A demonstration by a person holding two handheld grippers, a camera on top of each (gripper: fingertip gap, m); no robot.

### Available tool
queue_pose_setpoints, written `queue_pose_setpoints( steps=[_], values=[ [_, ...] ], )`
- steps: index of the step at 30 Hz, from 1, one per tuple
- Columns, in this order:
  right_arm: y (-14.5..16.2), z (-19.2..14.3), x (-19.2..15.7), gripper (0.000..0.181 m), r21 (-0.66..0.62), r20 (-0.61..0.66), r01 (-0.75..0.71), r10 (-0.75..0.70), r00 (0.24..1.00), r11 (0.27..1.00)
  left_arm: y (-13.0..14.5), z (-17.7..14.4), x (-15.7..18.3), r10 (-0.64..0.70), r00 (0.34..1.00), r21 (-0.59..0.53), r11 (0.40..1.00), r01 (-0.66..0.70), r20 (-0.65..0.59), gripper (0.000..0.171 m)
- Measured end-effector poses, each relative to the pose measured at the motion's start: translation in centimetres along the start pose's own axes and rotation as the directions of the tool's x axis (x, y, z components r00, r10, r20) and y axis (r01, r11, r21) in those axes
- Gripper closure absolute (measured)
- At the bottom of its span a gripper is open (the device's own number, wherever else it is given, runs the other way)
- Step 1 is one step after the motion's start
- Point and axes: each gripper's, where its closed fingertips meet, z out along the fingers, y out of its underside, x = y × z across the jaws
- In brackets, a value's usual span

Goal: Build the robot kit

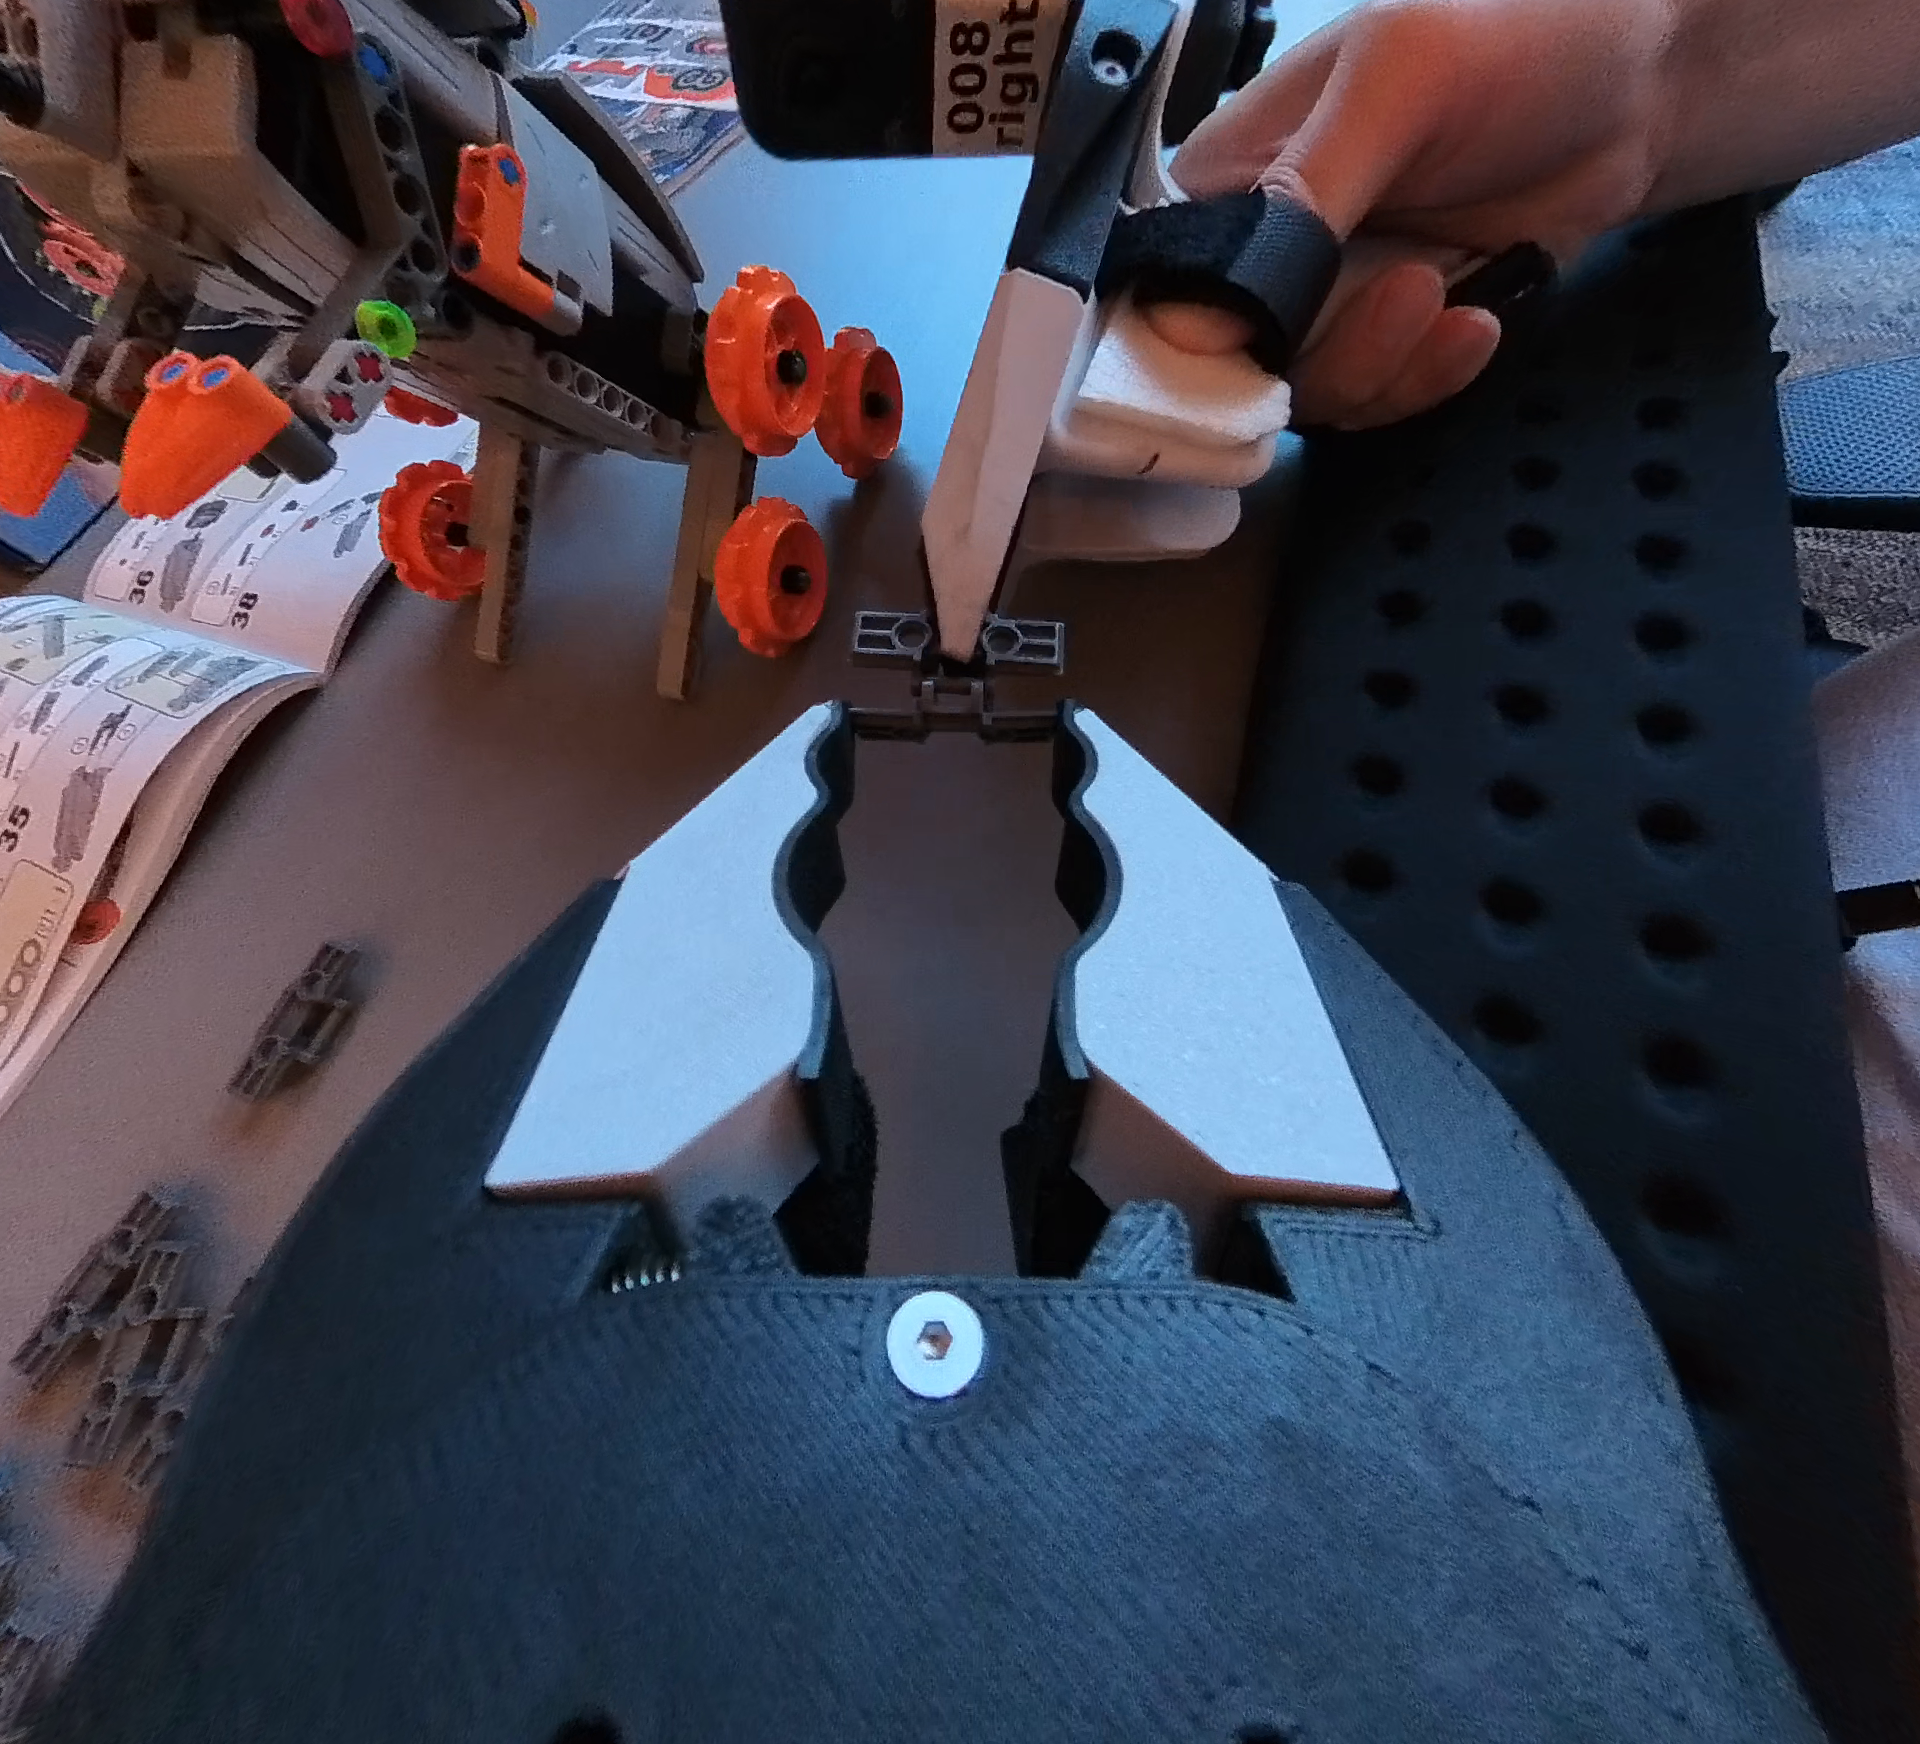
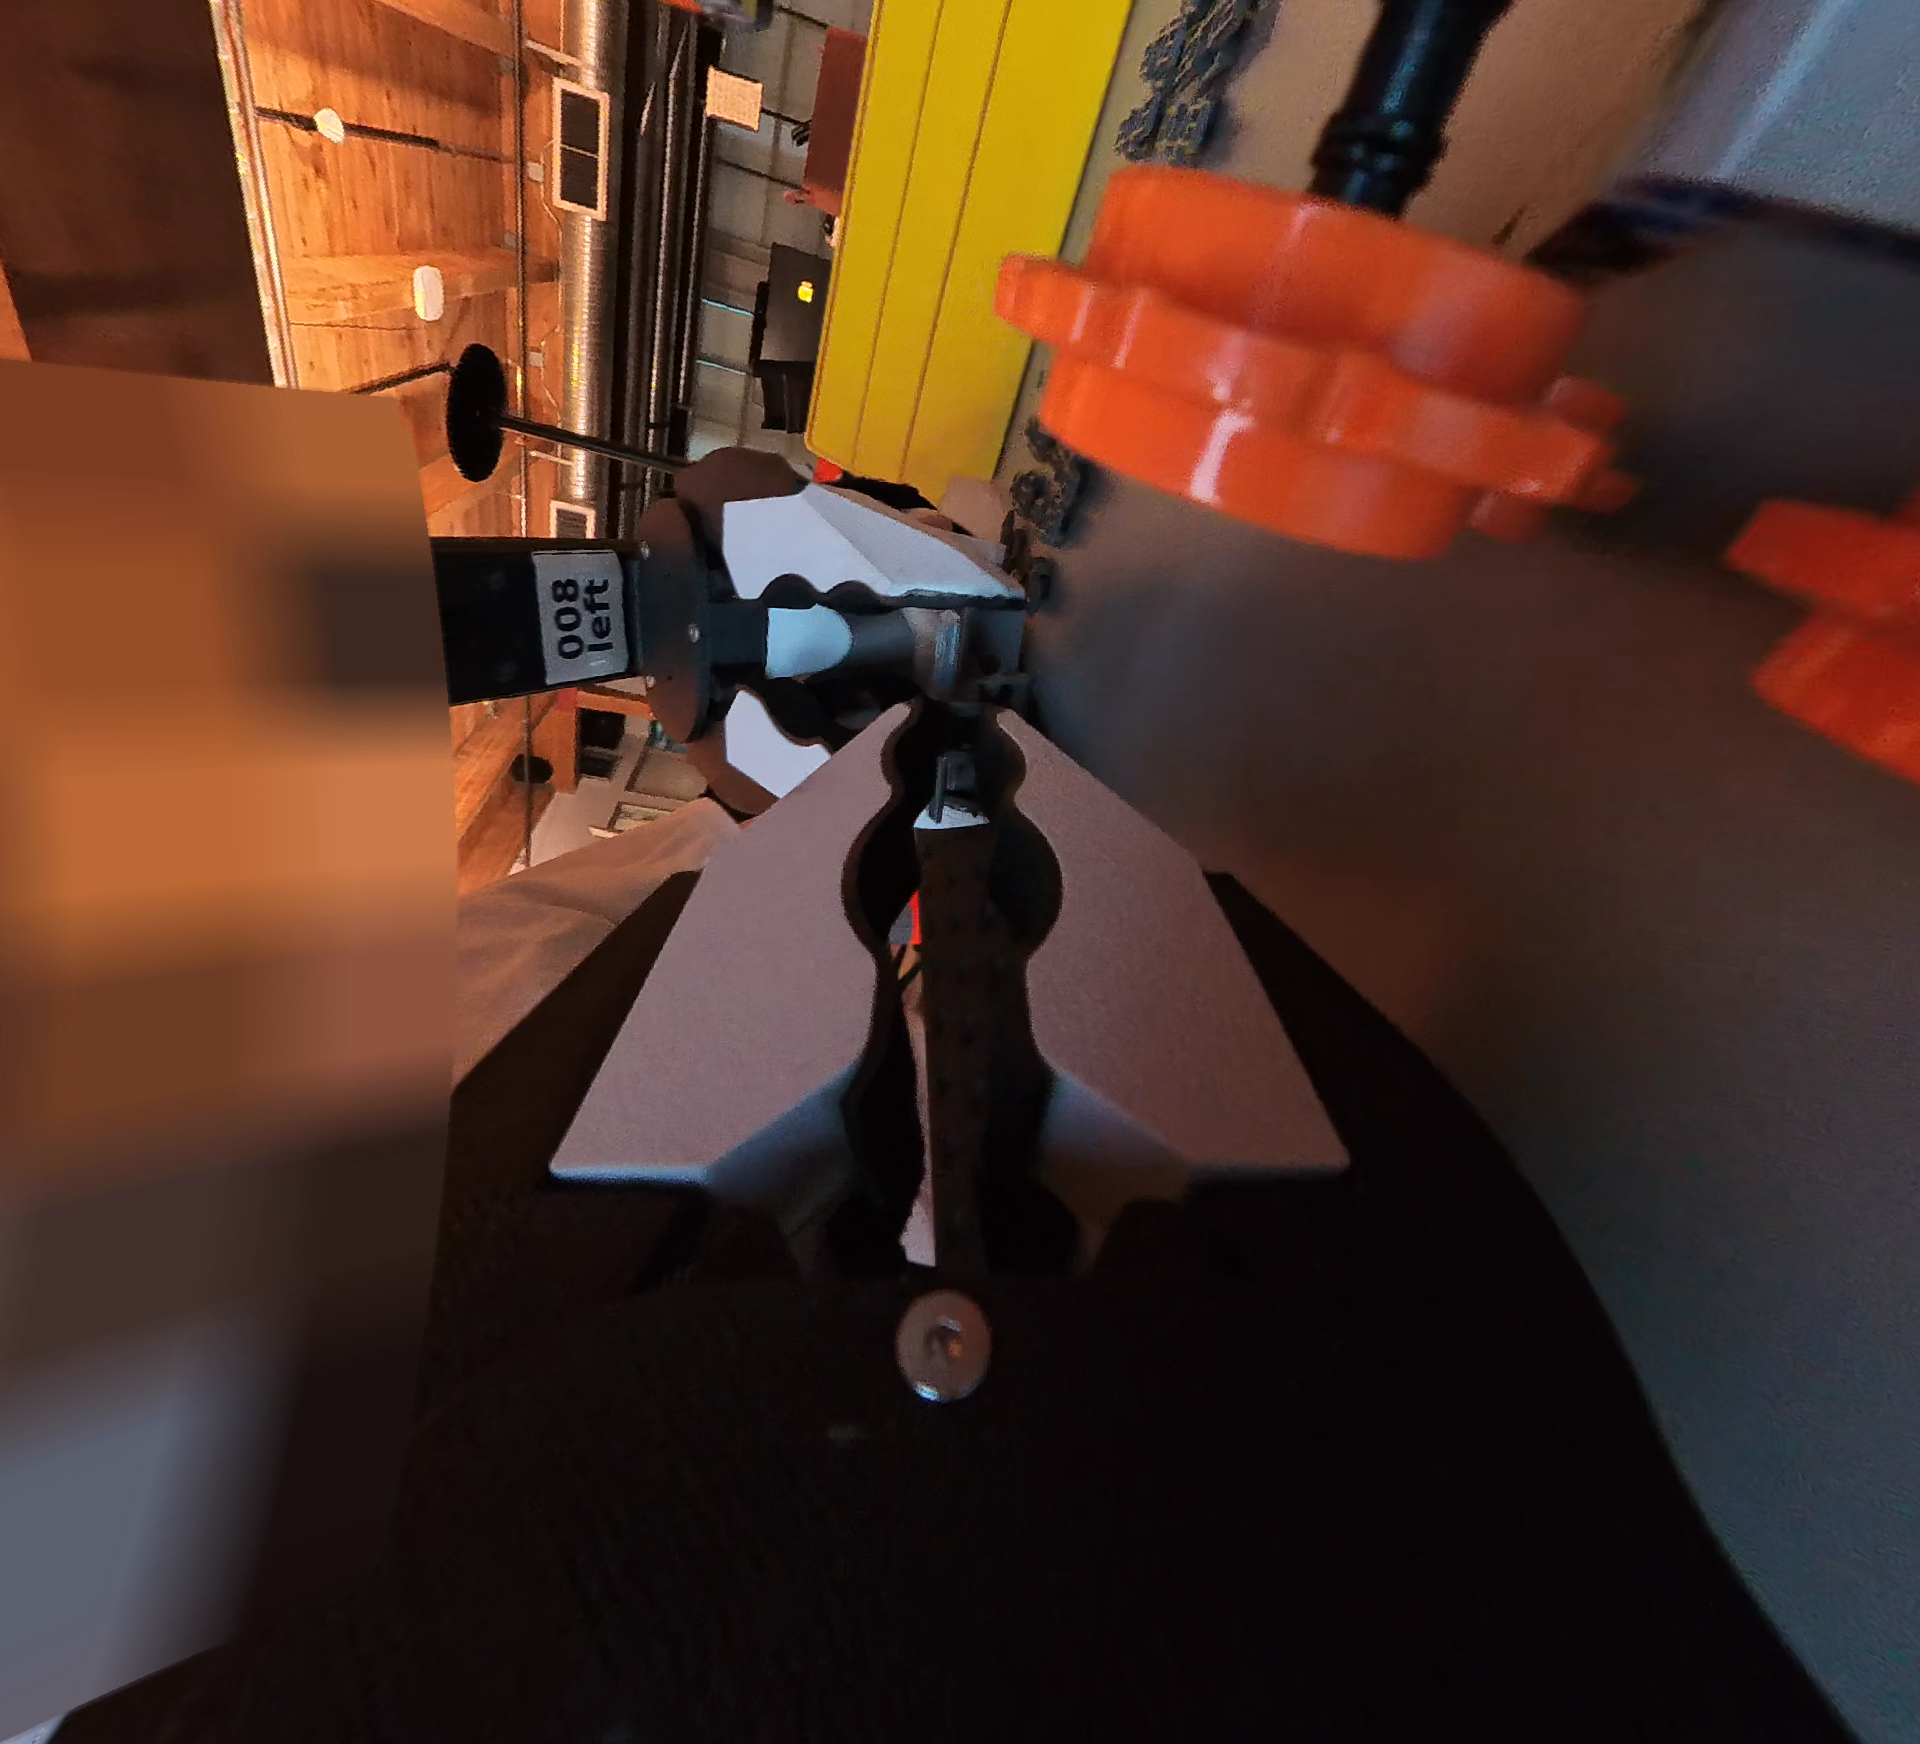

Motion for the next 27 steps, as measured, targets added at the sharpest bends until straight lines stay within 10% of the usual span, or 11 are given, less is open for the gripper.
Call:
queue_pose_setpoints(
  steps=[27],
  values=[
    [0.2, 0.2, 1.2, 0.175, -0.031, -0.116, 0.06, -0.063, 0.991, 0.998, 1.2, 0.7, -0.1, 0.021, 1.0, -0.086, 0.996, -0.02, 0.012, 0.135]
  ],
)
